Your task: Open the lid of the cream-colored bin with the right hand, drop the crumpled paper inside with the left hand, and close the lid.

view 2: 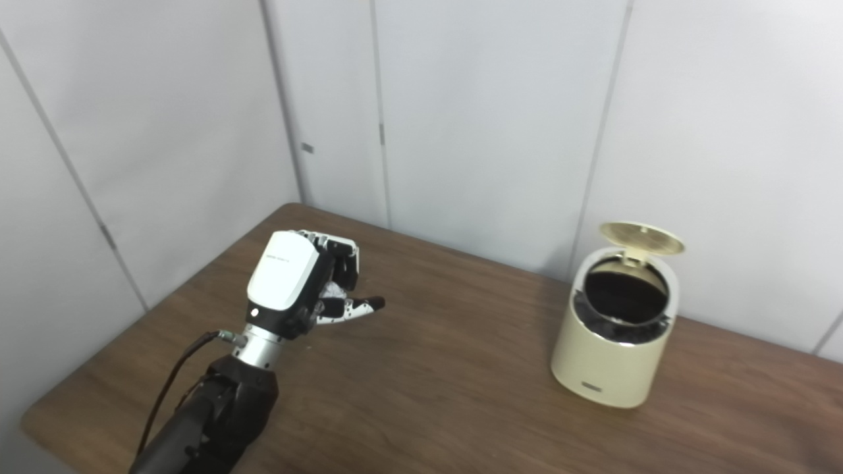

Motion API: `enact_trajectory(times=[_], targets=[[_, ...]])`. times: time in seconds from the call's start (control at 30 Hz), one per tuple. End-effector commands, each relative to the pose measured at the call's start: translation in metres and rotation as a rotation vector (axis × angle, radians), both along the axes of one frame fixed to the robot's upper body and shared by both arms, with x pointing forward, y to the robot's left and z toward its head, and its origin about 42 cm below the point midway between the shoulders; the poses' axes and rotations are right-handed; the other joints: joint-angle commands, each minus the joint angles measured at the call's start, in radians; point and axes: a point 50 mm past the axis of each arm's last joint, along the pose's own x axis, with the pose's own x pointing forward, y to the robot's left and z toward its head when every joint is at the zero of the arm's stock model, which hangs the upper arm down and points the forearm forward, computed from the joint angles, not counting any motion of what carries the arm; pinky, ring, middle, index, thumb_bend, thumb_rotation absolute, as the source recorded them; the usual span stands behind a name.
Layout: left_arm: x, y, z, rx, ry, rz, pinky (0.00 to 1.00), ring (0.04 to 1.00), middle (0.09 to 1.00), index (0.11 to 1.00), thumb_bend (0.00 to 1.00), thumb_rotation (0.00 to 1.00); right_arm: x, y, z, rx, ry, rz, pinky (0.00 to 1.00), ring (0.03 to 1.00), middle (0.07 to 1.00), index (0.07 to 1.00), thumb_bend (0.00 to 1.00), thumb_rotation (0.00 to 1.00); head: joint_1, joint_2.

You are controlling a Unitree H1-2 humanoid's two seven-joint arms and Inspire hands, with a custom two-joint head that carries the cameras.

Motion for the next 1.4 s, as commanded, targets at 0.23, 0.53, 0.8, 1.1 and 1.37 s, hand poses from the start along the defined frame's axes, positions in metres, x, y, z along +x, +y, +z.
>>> enact_trajectory(times=[0.23, 0.53, 0.8, 1.1, 1.37], targets=[[0.027, -0.032, 0.049, 0.029, -0.179, -0.152, 0.05, 0.089, 0.14, 0.154, 0.59, 0.01, -0.009, 0.046, -0.025, 0.027, 0.022, 0.001, 0.68, 0.785, 0.799, 0.774, 0.5, 0.97, -0.14, 0.005], [0.048, -0.081, 0.066, -0.002, -0.175, -0.272, 0.04, 0.081, 0.132, 0.145, 0.6, 0.0, -0.016, 0.071, -0.014, 0.027, -0.004, -0.009, 0.71, 0.796, 0.8, 0.771, 0.19, 0.86, -0.226, 0.012], [0.067, -0.111, 0.067, -0.031, -0.167, -0.364, 0.05, 0.087, 0.139, 0.15, 0.61, 0.0, -0.018, 0.084, -0.011, 0.047, 0.018, -0.029, 0.7, 0.794, 0.799, 0.77, 0.14, 0.67, -0.291, 0.018], [0.087, -0.145, 0.065, -0.052, -0.178, -0.459, 0.05, 0.087, 0.142, 0.155, 0.6, 0.0, -0.01, 0.097, -0.021, 0.03, 0.054, -0.069, 0.69, 0.79, 0.789, 0.768, 0.17, 0.68, -0.351, 0.015], [0.099, -0.171, 0.064, -0.072, -0.173, -0.541, 0.06, 0.096, 0.152, 0.169, 0.62, 0.0, -0.007, 0.115, -0.027, 0.061, 0.056, -0.065, 0.69, 0.787, 0.788, 0.771, 0.18, 0.62, -0.407, 0.002]])
